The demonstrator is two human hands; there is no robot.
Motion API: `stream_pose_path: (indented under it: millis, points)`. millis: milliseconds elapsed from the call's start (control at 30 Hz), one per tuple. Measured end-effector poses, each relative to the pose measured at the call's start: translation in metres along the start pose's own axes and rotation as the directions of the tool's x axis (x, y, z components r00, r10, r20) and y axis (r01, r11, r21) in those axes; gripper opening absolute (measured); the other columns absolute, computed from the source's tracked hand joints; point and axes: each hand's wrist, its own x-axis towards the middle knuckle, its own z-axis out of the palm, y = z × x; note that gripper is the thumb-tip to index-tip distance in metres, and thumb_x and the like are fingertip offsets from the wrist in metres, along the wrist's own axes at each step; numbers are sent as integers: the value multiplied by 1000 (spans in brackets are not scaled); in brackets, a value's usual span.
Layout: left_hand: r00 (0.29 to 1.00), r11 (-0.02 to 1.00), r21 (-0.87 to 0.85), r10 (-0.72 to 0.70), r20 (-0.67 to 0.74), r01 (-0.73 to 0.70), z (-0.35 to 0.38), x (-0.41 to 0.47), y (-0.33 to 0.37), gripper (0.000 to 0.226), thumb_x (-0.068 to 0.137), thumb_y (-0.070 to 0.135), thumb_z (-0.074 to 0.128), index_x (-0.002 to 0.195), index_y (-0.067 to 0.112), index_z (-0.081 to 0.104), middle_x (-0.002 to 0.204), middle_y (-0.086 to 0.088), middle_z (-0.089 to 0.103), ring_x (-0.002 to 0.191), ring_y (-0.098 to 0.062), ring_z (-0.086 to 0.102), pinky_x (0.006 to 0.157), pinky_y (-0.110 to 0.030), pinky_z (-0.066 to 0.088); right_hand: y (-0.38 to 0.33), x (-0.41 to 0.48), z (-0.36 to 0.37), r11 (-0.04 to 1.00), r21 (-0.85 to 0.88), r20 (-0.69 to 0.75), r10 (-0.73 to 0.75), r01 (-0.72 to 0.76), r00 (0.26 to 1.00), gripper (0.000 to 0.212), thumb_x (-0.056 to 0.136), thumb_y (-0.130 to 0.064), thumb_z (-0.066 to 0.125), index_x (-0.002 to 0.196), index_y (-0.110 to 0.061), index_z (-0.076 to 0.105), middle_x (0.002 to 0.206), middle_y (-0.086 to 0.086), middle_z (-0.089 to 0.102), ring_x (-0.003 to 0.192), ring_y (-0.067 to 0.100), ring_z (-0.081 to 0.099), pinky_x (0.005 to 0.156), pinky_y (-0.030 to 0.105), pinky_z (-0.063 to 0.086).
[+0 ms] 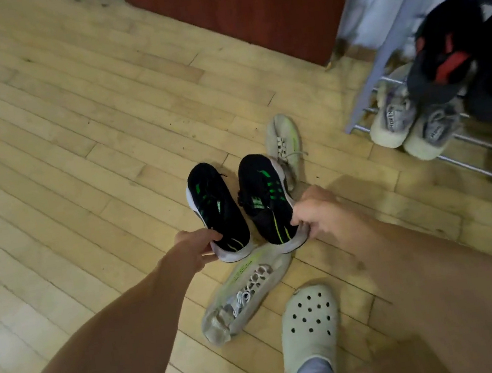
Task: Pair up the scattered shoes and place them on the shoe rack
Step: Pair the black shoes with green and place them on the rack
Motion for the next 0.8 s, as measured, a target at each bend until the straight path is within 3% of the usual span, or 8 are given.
stream_pose_path:
  millis: [133, 233, 300, 367, 467, 567, 667, 800]
  points:
    - [993, 993, -17, 115, 36, -115, 2, -48, 14, 31, 79, -10, 66, 108, -13, 56, 97, -19, 64, 83, -32, 64, 79, -44, 56, -4, -44, -34, 993, 119, 0, 10, -10, 1000, 42, 87, 8, 57, 129, 8, 52, 126, 20, 60, 115, 34, 60, 96, 46, 51]
    - [970, 972, -21, 235, 70, -234, 2, -92, 33, 20, 79, -10, 65, 98, -9, 57, 96, -17, 62, 83, -32, 63, 75, -42, 54, -9, -93, -67, 984, 174, -4, -49, 49, 999, 48, 96, 7, 43, 143, 2, 38, 149, 18, 41, 135, 35, 42, 111, 46, 37]
    - [941, 948, -18, 317, 120, -317, 2, -122, 50, 11, 78, -9, 64, 89, -8, 60, 96, -16, 62, 80, -32, 63, 68, -41, 55, -5, -126, -95, 976, 189, -103, -89, 108, 991, 40, 95, 8, 49, 135, 6, 47, 138, 20, 52, 127, 36, 51, 105, 45, 43]
    - [895, 913, -23, 405, 184, -408, 2, -154, 68, 8, 77, -8, 64, 81, -2, 63, 93, -14, 63, 77, -28, 62, 61, -37, 54, 6, -153, -126, 971, 174, -251, -119, 165, 961, 31, 87, 7, 61, 118, 8, 60, 117, 22, 66, 106, 37, 66, 93, 46, 54]
    - [814, 848, -20, 515, 268, -529, 8, -206, 97, 18, 76, -7, 62, 89, 3, 67, 87, -11, 64, 69, -22, 60, 57, -32, 52, 29, -182, -173, 974, 109, -358, -147, 197, 922, 24, 79, 1, 72, 103, 5, 67, 92, 20, 74, 80, 33, 73, 77, 46, 60]
    - [734, 791, -36, 583, 348, -611, 23, -259, 119, 17, 75, -5, 61, 86, 8, 67, 84, -8, 65, 69, -20, 61, 60, -30, 53, 52, -223, -216, 956, 195, -440, -115, 220, 891, 24, 80, 4, 68, 103, 7, 63, 96, 20, 71, 81, 32, 71, 82, 41, 58]
    - [656, 734, -44, 631, 415, -678, 47, -307, 139, 24, 76, -4, 60, 96, 7, 68, 88, -7, 66, 73, -20, 61, 65, -30, 55, 64, -275, -245, 920, 286, -499, -95, 267, 862, 30, 86, 9, 60, 116, 9, 60, 111, 26, 67, 96, 37, 67, 87, 50, 55]
    - [556, 657, -75, 689, 465, -750, 86, -370, 172, 32, 74, -4, 64, 105, 1, 69, 90, -13, 67, 72, -23, 63, 67, -32, 57, 82, -308, -291, 831, 421, -573, -68, 364, 817, 21, 87, 9, 60, 107, 6, 61, 82, 15, 64, 60, 22, 68, 59, 35, 61]
